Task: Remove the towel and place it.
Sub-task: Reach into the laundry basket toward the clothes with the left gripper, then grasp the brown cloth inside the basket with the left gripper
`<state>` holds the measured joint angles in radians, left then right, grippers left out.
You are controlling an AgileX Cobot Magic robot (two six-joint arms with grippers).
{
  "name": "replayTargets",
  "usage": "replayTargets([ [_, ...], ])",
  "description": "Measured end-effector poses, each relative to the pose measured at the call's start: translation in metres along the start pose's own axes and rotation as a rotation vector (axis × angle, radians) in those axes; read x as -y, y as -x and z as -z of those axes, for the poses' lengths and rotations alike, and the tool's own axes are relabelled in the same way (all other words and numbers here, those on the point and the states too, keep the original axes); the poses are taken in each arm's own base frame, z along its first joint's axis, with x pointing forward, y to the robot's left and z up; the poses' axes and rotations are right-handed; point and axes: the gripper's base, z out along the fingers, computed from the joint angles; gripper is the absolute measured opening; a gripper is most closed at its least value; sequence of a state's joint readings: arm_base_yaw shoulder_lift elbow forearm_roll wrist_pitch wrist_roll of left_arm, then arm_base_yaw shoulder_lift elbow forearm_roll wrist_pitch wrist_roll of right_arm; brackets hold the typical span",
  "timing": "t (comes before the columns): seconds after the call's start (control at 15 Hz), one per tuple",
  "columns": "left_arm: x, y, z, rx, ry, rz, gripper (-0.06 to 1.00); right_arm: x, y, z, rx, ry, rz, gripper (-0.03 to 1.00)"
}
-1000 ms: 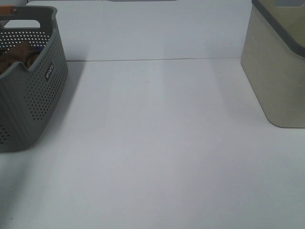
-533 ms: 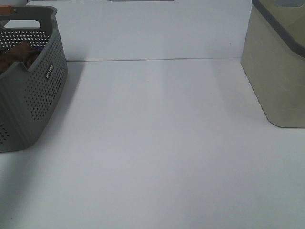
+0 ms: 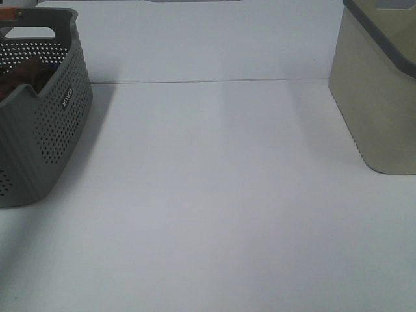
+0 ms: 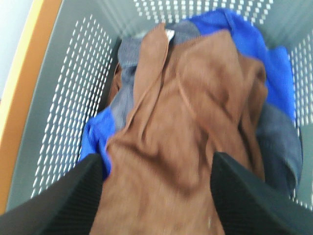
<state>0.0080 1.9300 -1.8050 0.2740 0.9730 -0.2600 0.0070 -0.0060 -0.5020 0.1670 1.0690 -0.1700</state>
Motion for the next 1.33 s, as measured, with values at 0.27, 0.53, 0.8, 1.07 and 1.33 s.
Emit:
replayTargets([
  [0.27,0.006,0.028,-0.062,-0.015,0.020,0.026,0.62,0.000,0.000,0.000,0.000,0.000,0.000,0.73],
  [0.53,0.003,0.030,-0.112,-0.033,0.034,0.041,0.61,0.000,0.000,0.000,0.000,0.000,0.000,0.73],
  [0.8,0.000,0.022,-0.146,-0.041,0.032,0.049,0.58,0.000,0.000,0.000,0.000,-0.001,0.000,0.73],
  [1.07,-0.005,0.020,-0.160,-0.028,0.019,0.070,0.58,0.000,0.000,0.000,0.000,-0.001,0.000,0.73],
  [1.33,-0.010,0.015,-0.175,-0.038,0.007,0.096,0.57,0.001,0.000,0.000,-0.001,-0.006,0.003,0.73],
])
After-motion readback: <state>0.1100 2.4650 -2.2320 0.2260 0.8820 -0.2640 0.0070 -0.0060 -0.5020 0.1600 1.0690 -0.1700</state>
